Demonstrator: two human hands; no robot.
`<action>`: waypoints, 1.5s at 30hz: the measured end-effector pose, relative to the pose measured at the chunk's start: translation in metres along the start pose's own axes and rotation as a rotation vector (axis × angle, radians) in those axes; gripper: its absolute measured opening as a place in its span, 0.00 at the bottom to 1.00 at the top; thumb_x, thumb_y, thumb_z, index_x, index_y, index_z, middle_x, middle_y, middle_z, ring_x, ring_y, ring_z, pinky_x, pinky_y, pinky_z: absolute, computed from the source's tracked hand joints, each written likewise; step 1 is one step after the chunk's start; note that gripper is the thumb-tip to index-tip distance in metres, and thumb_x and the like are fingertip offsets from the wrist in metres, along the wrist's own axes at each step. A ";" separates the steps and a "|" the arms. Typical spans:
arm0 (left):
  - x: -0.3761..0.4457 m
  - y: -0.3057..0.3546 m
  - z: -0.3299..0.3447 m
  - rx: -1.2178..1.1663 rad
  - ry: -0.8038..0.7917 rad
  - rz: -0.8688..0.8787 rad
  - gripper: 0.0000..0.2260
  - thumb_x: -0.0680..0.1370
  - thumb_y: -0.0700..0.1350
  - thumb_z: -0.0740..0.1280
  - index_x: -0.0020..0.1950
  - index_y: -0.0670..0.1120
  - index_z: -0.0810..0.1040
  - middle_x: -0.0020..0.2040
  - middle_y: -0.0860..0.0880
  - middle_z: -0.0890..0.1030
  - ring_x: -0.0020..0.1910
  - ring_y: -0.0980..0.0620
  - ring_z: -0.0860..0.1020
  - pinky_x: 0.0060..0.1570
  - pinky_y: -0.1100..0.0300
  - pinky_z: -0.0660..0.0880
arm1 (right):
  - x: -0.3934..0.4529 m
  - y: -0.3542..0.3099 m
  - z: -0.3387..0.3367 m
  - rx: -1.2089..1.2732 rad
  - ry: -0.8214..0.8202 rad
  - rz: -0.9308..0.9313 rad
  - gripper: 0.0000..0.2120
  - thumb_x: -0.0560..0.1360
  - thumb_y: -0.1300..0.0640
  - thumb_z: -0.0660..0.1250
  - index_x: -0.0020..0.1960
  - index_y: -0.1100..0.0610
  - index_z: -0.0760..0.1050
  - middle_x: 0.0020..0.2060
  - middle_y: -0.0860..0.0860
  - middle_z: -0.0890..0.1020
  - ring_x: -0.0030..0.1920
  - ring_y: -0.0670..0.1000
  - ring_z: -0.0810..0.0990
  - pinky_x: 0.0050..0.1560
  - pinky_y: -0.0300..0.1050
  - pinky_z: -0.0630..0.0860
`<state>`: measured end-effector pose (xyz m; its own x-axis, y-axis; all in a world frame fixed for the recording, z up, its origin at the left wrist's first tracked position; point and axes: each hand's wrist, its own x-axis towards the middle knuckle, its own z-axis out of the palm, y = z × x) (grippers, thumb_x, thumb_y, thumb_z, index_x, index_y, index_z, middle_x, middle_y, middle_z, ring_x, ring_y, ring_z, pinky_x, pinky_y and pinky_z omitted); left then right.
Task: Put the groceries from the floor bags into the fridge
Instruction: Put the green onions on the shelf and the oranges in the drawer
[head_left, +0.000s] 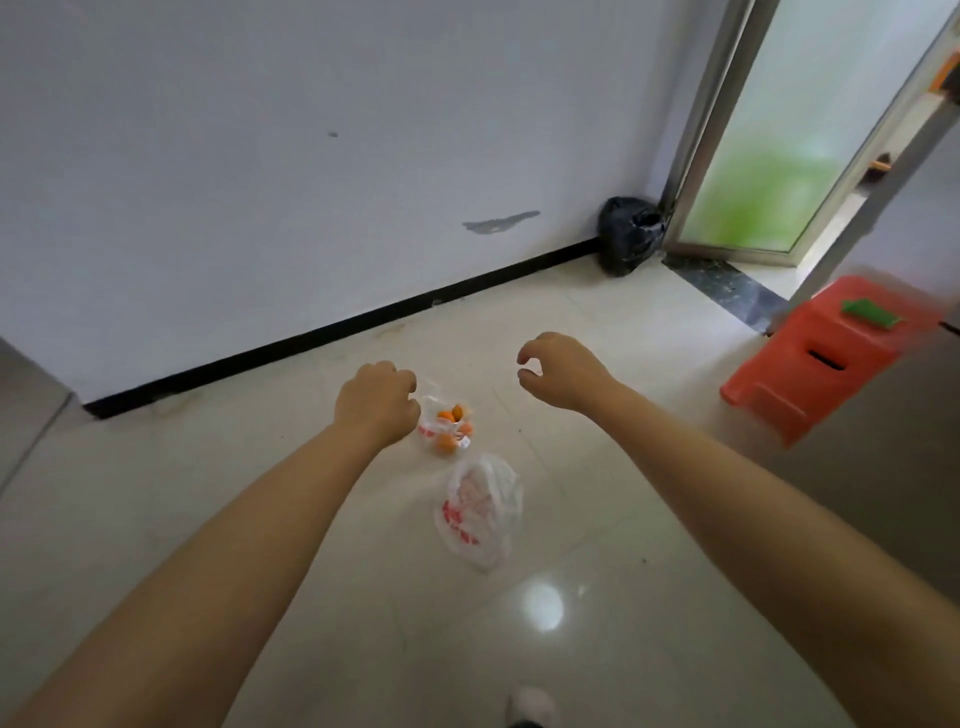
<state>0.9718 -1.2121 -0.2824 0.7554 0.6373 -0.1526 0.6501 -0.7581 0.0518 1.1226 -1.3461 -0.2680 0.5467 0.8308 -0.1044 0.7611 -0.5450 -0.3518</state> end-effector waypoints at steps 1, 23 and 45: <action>0.005 -0.015 0.007 -0.005 -0.018 -0.016 0.15 0.80 0.45 0.58 0.66 0.45 0.73 0.64 0.44 0.73 0.63 0.45 0.71 0.58 0.54 0.72 | 0.010 -0.008 0.012 0.007 -0.026 0.005 0.16 0.78 0.56 0.59 0.64 0.60 0.73 0.62 0.57 0.74 0.61 0.56 0.74 0.60 0.47 0.70; 0.390 -0.199 0.085 0.134 -0.415 0.213 0.16 0.79 0.43 0.58 0.66 0.44 0.73 0.64 0.43 0.73 0.64 0.43 0.70 0.60 0.55 0.71 | 0.372 -0.017 0.161 0.185 -0.325 0.495 0.15 0.77 0.60 0.58 0.61 0.62 0.74 0.60 0.59 0.78 0.61 0.58 0.74 0.60 0.46 0.71; 0.701 -0.208 0.446 0.081 -0.722 0.665 0.16 0.78 0.43 0.61 0.66 0.45 0.74 0.66 0.44 0.74 0.66 0.45 0.71 0.62 0.56 0.69 | 0.575 0.076 0.536 0.148 -0.498 0.888 0.19 0.76 0.63 0.54 0.66 0.57 0.69 0.64 0.56 0.73 0.68 0.56 0.65 0.73 0.54 0.57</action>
<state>1.3293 -0.6695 -0.8406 0.7155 -0.1401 -0.6844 0.0826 -0.9559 0.2820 1.3076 -0.8498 -0.8534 0.6589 0.1053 -0.7448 0.0837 -0.9943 -0.0665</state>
